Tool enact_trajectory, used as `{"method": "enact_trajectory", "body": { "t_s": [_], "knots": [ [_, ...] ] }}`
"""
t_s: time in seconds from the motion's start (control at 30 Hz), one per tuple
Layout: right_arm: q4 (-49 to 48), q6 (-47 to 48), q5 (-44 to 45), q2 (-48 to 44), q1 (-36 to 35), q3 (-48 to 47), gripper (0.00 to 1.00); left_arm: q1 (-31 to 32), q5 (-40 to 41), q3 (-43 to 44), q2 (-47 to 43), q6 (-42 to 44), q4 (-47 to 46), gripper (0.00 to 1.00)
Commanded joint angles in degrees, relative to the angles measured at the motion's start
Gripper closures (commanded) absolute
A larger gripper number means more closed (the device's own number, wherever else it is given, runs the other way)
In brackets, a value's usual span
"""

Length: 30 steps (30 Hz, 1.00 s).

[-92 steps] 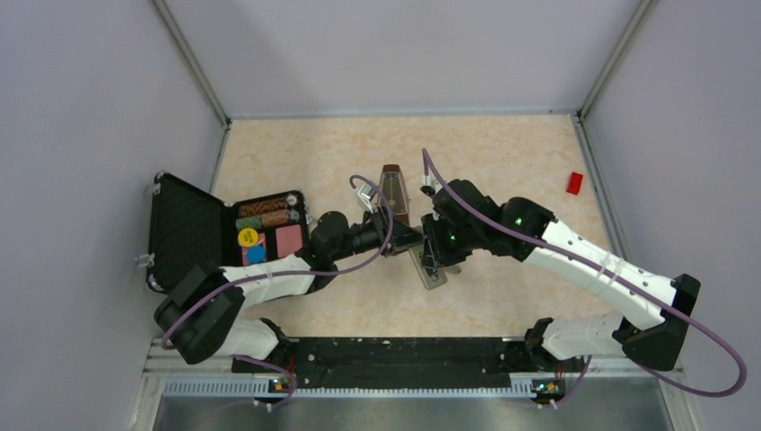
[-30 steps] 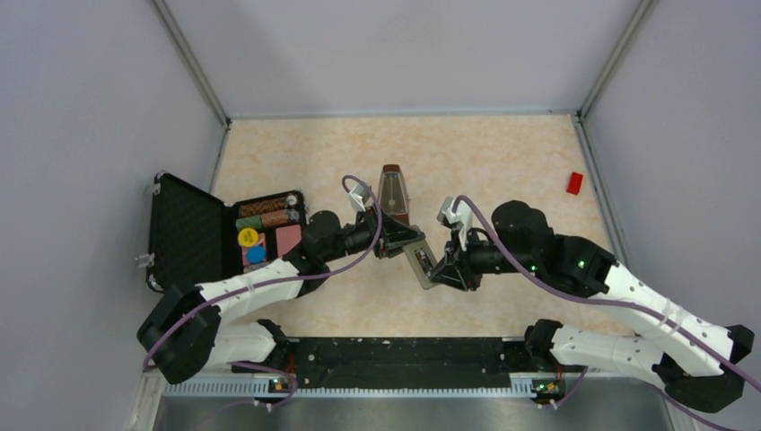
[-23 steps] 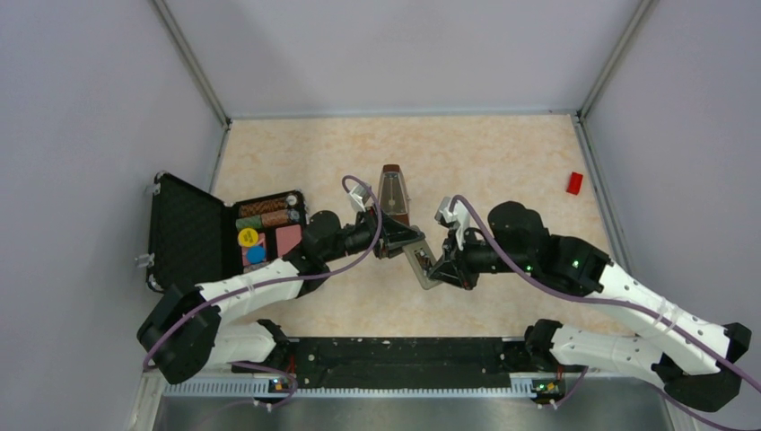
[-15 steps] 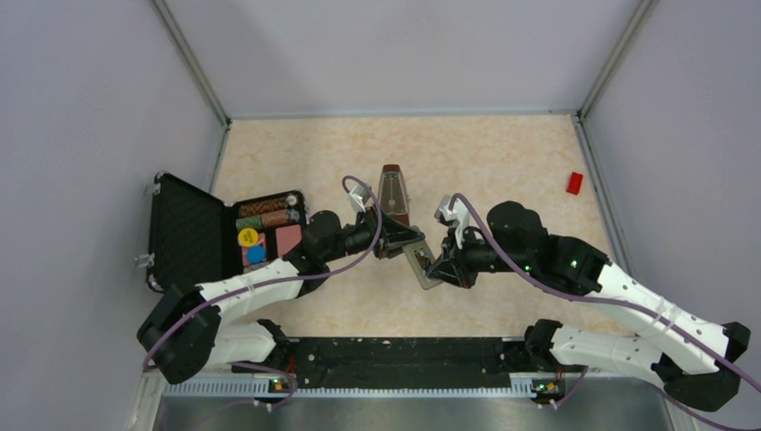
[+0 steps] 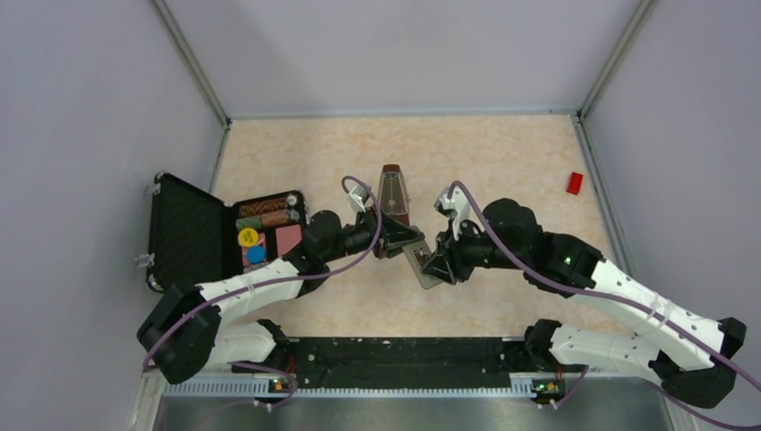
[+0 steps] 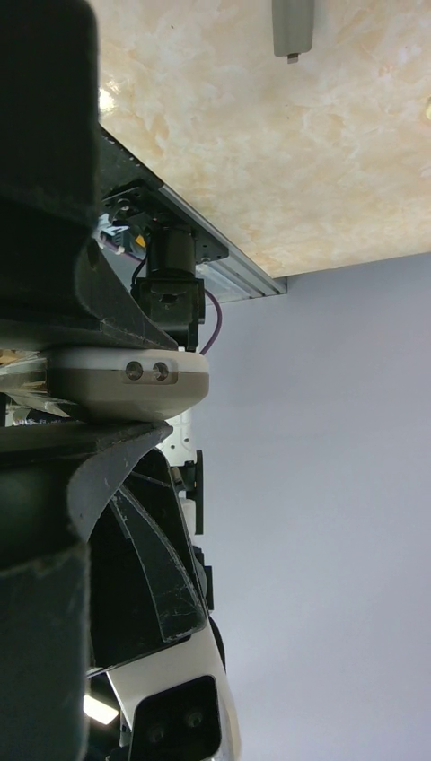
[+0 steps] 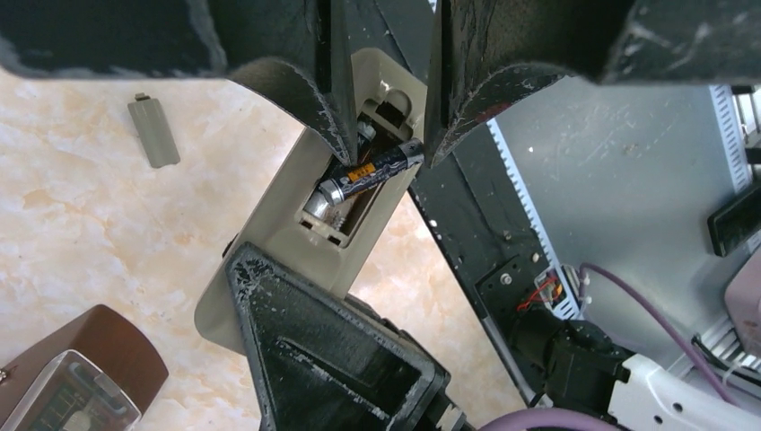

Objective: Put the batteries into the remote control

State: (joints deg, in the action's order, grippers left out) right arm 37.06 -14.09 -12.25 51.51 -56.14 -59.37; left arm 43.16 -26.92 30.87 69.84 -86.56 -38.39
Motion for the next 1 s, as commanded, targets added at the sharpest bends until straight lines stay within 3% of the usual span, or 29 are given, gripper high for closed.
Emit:
{"method": "enact_trajectory", "body": {
  "t_s": [0.0,0.17,0.37,0.77,0.87,0.97],
  "knots": [
    [-2.4,-2.2,2.6,1.2,-0.5,-2.3,0.67,-0.1,-0.1,1.9,-1.2,0.3,-3.2,1.0],
    [-3.4,-3.3,3.1,1.9,-0.4,-2.3,0.75,-0.1,-0.3,1.8,-1.0,0.3,-3.3,1.0],
    [-2.5,-3.7,3.6,2.3,-0.5,-2.3,0.76,-0.1,-0.4,1.7,-1.0,0.3,-3.5,1.0],
    [-1.0,-6.1,7.2,1.3,-0.4,-4.8,0.7,-0.1,0.1,2.2,-1.2,5.7,-1.2,1.0],
    [-1.7,-7.6,11.2,1.9,-0.4,-3.8,0.66,-0.1,3.1,4.6,-2.7,12.7,8.5,1.0],
    [-4.6,-11.9,16.3,1.8,-0.5,-0.2,0.63,-0.1,9.3,8.4,-4.0,23.3,24.6,1.0]
  ]
}}
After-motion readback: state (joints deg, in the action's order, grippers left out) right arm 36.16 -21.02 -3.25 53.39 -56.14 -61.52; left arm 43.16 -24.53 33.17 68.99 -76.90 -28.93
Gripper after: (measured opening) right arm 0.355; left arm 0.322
